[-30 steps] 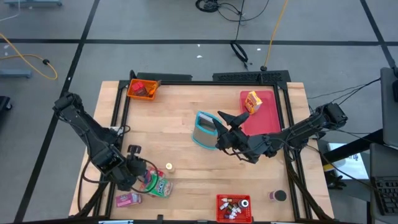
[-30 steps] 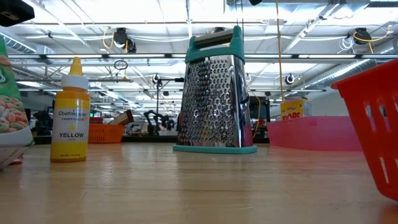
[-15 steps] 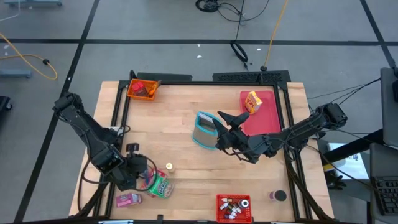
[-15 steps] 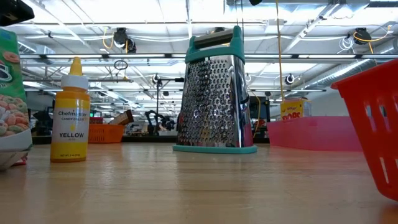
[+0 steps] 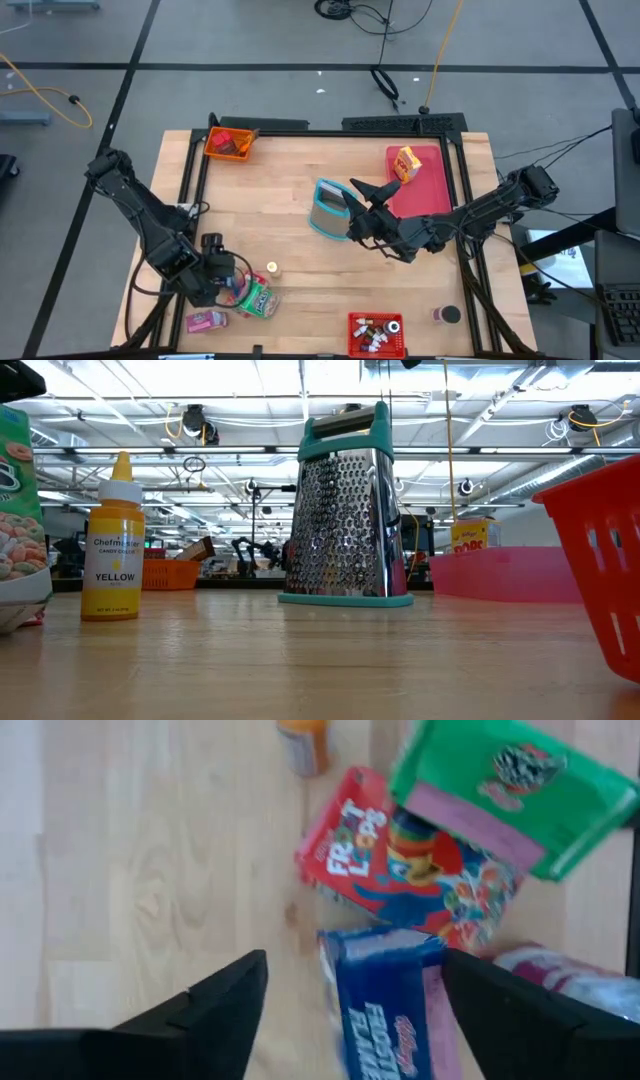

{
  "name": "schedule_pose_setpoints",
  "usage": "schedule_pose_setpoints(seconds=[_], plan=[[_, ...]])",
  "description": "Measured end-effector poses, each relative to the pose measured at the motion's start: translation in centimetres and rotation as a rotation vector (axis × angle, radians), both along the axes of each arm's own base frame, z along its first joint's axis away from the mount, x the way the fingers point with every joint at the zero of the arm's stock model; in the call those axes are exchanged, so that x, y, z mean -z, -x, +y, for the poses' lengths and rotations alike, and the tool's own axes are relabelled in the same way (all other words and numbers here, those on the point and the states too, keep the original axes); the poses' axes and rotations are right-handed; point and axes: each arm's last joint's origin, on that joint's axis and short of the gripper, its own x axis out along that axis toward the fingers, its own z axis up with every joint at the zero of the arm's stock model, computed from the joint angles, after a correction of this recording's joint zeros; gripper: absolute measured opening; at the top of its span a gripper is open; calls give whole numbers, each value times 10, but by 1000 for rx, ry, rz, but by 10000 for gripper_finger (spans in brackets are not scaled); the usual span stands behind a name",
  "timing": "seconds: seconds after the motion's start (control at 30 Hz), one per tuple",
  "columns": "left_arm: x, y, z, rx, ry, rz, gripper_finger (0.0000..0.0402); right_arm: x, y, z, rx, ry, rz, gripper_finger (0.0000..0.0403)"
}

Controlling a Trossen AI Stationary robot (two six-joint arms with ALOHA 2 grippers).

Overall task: Pick & Place Kitchen Items
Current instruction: Put the blue cereal box into the pink bin

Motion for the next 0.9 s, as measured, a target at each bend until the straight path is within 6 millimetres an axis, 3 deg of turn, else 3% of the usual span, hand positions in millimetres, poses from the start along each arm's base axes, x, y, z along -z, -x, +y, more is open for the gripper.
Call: schedule_pose_setpoints(seconds=[0.2, 0.43, 0.67, 0.9], plan=[[-2, 2, 2, 22, -19, -19, 333, 5, 0, -1, 1, 5, 13, 196], [-13, 10, 5, -84, 68, -50, 342, 21, 2, -6, 14, 24, 61, 196], [-12, 20, -3, -182, 108, -50, 342, 12, 2, -7, 20, 8, -19, 196], [2, 26, -1, -245, 77, -22, 342, 11, 3, -7, 21, 19, -14, 196]])
